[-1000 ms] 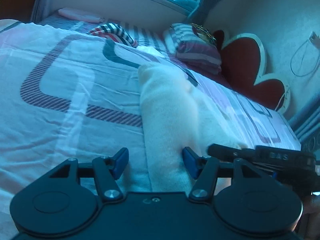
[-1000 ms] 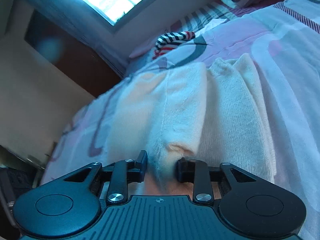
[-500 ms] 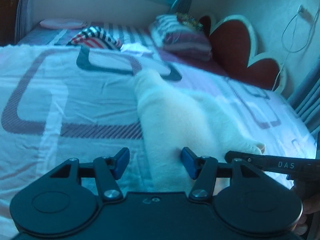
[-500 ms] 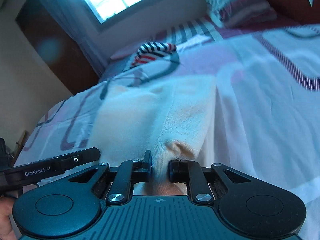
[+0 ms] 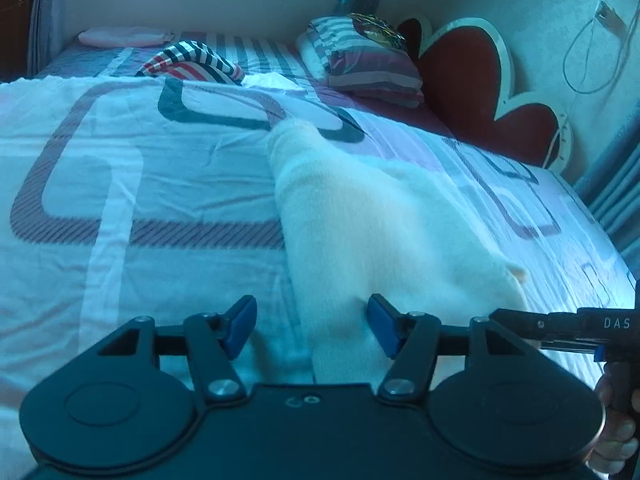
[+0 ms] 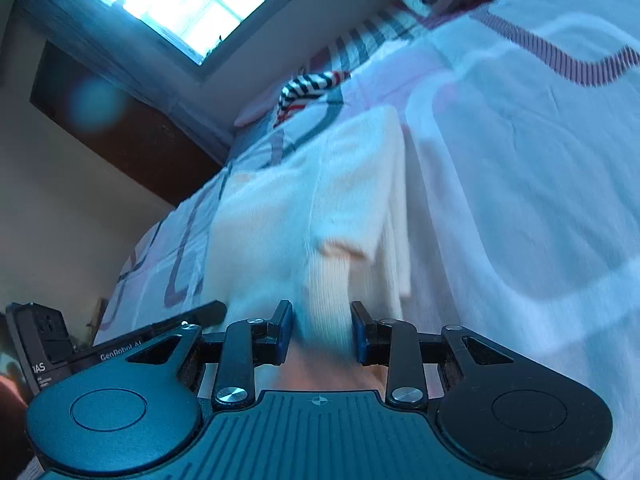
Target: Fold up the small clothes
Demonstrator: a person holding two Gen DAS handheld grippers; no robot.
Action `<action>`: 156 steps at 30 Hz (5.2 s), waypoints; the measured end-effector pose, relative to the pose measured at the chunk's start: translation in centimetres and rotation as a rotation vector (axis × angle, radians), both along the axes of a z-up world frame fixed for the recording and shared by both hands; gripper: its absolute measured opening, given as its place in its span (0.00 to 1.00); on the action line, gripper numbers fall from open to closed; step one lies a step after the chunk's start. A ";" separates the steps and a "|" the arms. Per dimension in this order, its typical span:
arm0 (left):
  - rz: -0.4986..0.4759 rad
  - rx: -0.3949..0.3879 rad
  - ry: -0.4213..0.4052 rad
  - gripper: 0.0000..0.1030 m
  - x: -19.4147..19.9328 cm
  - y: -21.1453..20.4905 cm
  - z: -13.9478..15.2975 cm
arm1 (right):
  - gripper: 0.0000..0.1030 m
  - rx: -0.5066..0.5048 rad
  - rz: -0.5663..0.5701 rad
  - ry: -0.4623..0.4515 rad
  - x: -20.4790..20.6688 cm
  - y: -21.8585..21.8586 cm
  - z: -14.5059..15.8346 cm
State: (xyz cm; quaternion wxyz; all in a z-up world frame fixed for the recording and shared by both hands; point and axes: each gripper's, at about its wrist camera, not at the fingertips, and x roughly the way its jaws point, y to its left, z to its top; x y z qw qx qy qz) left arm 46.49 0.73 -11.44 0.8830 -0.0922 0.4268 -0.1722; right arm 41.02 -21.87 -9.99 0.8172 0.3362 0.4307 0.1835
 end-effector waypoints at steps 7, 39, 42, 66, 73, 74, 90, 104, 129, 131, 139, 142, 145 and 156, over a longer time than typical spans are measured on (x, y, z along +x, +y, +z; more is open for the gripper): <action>-0.028 0.094 -0.011 0.59 -2.9 -0.6 -0.8 | 0.09 -0.051 -0.052 0.045 -2.6 -0.4 -0.2; -0.060 0.119 -0.087 0.48 2.3 -3.3 0.2 | 0.10 -0.491 0.031 -0.163 4.6 4.4 1.0; -0.070 0.128 -0.103 0.45 1.5 -2.8 1.0 | 0.10 -0.522 0.003 -0.179 3.7 4.3 2.7; -0.078 0.120 -0.052 0.48 -10.1 -1.0 0.1 | 0.10 -0.600 0.133 -0.123 -7.5 6.4 1.6; -0.065 0.170 -0.036 0.61 -10.9 -1.4 -0.6 | 0.10 -0.570 0.101 -0.089 -7.8 5.5 0.6; -0.063 0.191 -0.040 0.63 -11.1 -1.5 -0.6 | 0.10 -0.571 0.101 -0.090 -7.8 5.5 0.6; 0.053 0.014 -0.074 0.81 -7.1 1.9 1.8 | 0.83 -0.356 -0.060 -0.176 -4.8 1.2 4.2; 0.062 -0.346 0.187 0.62 0.6 3.8 -2.8 | 0.67 0.180 -0.010 0.031 3.5 -4.4 -3.3; -0.026 -0.183 0.090 0.28 3.1 -0.3 -1.4 | 0.34 -0.080 0.073 -0.040 5.6 0.6 -1.4; -0.036 -0.135 0.054 0.25 2.6 -1.0 -0.5 | 0.33 -0.125 0.065 -0.054 5.1 1.3 -0.7; -0.098 -0.091 -0.022 0.24 0.5 -0.5 3.1 | 0.31 -0.191 0.050 -0.111 2.2 3.7 3.4; -0.109 -0.089 -0.042 0.24 -0.6 0.9 4.3 | 0.31 -0.208 0.053 -0.138 1.6 6.1 5.3; -0.102 -0.071 -0.059 0.24 -2.0 3.2 5.5 | 0.31 -0.219 0.072 -0.159 1.1 9.2 7.0; -0.024 0.003 -0.013 0.25 -7.2 17.2 5.1 | 0.32 -0.177 0.208 -0.157 -1.3 24.8 5.2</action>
